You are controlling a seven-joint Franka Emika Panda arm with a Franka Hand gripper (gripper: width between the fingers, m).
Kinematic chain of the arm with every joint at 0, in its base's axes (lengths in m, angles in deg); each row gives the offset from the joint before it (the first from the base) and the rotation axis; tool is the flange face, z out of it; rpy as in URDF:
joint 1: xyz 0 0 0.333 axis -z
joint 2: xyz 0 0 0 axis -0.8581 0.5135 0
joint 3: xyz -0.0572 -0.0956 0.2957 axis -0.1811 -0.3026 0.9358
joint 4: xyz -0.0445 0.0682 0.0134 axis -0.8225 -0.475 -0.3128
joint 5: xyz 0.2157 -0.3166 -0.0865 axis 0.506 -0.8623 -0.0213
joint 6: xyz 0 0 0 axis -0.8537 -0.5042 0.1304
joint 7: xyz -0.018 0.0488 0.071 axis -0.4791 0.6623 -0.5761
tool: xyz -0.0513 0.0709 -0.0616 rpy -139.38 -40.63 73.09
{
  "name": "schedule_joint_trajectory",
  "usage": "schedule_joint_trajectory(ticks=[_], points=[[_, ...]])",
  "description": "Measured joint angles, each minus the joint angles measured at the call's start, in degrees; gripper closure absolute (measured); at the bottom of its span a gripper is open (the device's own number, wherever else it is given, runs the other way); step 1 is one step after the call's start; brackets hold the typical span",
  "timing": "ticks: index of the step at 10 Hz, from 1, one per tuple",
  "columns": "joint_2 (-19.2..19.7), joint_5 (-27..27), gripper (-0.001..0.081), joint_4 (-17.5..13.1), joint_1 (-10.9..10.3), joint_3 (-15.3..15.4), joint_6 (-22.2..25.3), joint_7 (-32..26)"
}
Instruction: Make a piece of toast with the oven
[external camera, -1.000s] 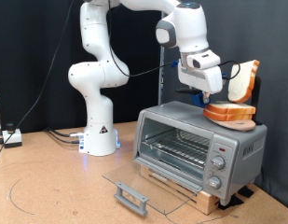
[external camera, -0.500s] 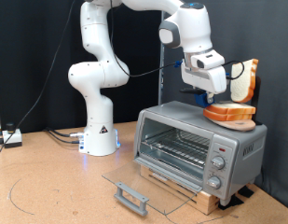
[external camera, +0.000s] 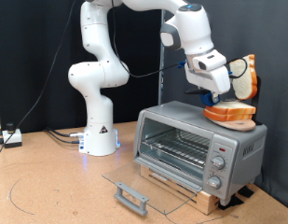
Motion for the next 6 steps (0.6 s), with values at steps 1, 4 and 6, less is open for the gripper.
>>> schedule_joint_trajectory(ticks=[1,4,6], points=[[0.03,0.04,0.0415,0.0,0.02,-0.01,-0.14,-0.07],[0.32,0.59,0.0415,0.0,0.07,-0.2,-0.83,-0.08],[0.73,0.57,0.0415,-0.07,0.18,-0.27,-0.79,-0.07]])
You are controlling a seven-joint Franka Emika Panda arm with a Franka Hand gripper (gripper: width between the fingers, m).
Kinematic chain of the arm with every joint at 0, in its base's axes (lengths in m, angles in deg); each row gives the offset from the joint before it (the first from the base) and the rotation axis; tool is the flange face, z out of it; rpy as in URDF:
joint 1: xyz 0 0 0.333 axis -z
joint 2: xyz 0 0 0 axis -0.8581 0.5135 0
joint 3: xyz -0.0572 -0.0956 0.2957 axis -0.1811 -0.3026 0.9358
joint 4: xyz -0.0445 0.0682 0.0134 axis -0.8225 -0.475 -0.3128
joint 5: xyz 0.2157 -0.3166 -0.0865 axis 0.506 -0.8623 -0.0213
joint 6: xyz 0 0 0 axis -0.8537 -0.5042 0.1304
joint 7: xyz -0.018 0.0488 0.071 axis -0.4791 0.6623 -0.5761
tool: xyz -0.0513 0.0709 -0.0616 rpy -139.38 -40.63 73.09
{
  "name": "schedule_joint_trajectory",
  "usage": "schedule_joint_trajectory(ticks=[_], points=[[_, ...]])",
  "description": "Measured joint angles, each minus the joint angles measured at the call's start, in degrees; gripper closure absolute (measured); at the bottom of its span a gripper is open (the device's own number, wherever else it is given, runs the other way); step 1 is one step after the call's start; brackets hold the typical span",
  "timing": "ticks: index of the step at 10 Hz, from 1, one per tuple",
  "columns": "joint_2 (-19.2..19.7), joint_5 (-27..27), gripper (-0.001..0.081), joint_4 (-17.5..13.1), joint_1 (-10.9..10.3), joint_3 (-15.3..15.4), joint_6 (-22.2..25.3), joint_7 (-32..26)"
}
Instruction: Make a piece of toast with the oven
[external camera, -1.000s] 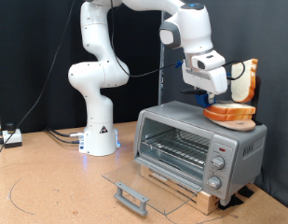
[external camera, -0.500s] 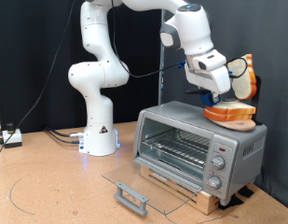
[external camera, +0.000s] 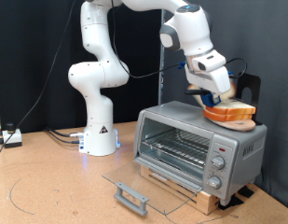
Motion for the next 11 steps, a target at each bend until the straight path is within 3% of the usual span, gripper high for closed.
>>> schedule_joint_trajectory(ticks=[6,9,11], points=[[0.58,0.58,0.0415,-0.11,0.58,-0.73,-0.03,-1.24],[-0.79,5.5,0.0415,0.31,0.69,-4.97,1.23,-9.7],[-3.04,4.09,0.0415,1.4,1.63,-7.64,3.24,-12.6]])
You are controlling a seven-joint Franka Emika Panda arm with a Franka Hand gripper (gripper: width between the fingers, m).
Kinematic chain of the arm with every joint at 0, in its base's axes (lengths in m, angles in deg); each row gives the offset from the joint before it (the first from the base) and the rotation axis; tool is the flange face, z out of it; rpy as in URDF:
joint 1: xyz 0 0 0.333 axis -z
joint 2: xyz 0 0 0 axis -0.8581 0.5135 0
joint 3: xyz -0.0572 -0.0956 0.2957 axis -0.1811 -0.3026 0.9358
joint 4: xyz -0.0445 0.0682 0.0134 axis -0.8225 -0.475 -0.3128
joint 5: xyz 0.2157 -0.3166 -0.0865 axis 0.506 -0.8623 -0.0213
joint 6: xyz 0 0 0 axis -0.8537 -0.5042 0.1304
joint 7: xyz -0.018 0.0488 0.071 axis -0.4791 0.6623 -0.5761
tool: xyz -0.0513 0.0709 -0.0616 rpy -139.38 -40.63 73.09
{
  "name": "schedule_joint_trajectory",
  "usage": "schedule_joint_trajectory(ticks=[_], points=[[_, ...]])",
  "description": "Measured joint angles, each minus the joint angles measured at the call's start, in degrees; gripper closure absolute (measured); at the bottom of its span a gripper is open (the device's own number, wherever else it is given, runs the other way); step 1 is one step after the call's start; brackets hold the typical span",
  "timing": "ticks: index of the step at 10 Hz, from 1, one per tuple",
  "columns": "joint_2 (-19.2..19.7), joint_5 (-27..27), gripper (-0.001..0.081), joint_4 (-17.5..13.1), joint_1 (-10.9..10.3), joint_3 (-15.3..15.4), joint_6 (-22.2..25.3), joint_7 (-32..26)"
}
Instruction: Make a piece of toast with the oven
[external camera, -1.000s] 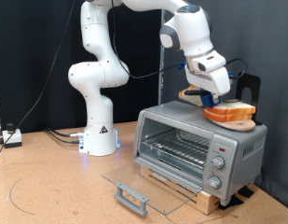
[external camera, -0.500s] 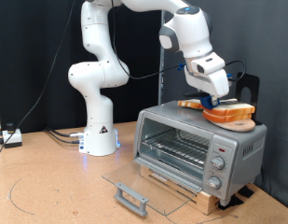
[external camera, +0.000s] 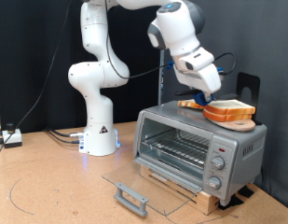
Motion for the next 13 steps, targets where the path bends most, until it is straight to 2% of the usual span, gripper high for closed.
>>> schedule_joint_trajectory(ticks=[4,7,10,13], points=[[-2.66,-10.53,0.0415,1.35,4.18,-3.41,9.49,-1.84],[-4.09,-13.73,0.0415,2.69,6.19,-7.3,12.93,-9.15],[-7.27,-17.92,0.0415,5.85,7.69,-9.75,13.37,-15.68],[-10.59,-19.13,0.0415,9.45,7.34,-8.65,13.3,-16.79]])
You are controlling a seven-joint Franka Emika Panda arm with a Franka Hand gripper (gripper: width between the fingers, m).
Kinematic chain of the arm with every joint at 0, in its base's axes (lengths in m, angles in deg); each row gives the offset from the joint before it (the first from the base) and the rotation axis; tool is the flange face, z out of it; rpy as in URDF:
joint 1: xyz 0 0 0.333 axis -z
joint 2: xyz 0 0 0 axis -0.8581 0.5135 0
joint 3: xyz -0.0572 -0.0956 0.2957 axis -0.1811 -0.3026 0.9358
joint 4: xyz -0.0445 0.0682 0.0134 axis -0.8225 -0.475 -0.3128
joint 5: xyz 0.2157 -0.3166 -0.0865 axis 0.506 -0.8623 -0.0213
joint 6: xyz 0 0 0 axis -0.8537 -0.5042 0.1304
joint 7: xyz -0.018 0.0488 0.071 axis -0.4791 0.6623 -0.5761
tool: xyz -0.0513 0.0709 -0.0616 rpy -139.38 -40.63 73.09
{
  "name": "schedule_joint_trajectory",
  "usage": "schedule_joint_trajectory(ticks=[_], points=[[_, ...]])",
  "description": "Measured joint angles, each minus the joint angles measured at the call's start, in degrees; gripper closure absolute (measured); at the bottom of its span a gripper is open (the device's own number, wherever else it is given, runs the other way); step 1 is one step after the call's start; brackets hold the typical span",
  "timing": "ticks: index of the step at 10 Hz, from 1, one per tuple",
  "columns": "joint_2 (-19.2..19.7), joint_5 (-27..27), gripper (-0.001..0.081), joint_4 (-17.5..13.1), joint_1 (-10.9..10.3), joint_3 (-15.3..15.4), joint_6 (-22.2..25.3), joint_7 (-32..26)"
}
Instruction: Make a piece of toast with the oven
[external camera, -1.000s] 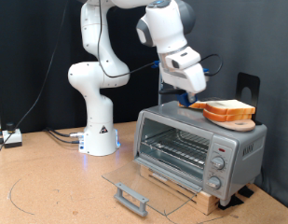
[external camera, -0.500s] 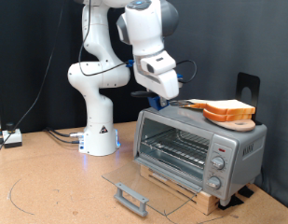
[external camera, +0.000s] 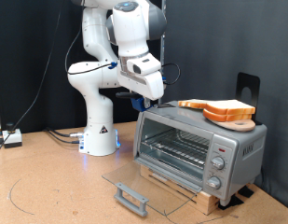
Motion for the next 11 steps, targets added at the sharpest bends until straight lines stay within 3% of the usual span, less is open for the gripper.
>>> schedule_joint_trajectory(ticks=[5,11], points=[[-4.92,0.59,0.0415,4.18,-2.5,5.89,-1.54,2.12],[-5.85,3.59,0.0415,6.31,-3.47,10.57,-2.71,6.19]])
